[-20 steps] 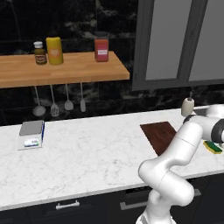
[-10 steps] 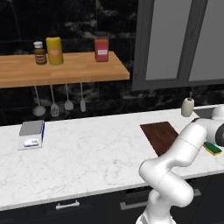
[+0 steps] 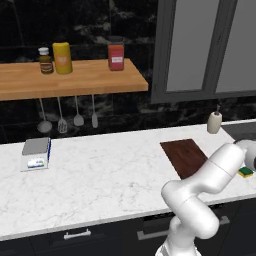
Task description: Pick up the sponge from the counter and clean the cutting board by briefly scrubbing or pressing down on the cutting board. Once finished, release the sponge.
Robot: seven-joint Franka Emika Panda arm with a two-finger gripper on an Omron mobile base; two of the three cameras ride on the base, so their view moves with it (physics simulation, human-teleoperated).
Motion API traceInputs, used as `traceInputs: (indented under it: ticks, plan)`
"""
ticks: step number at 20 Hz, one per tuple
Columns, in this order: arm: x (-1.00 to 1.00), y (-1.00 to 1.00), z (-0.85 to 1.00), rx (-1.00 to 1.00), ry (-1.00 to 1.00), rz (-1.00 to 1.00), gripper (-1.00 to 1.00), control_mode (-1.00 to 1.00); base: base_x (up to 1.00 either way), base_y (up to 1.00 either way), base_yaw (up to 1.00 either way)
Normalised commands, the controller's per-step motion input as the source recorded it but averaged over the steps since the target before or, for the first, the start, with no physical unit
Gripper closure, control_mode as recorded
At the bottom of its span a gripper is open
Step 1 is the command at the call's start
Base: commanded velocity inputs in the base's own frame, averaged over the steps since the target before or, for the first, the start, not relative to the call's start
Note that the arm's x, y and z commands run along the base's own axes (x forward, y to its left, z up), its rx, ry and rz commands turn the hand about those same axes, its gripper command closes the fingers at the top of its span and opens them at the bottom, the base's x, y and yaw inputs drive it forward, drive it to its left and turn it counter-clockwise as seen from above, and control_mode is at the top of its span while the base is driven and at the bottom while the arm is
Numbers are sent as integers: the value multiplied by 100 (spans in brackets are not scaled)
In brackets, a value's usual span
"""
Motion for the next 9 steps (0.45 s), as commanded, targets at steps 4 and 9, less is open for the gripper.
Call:
traceInputs:
  ticks: [4,9]
  plan:
    - [-41,-7,43,-3,33,-59,-100,-100,0,0,0]
    - [-32,0,56,-19,23,-51,-100,-100,0,0,0]
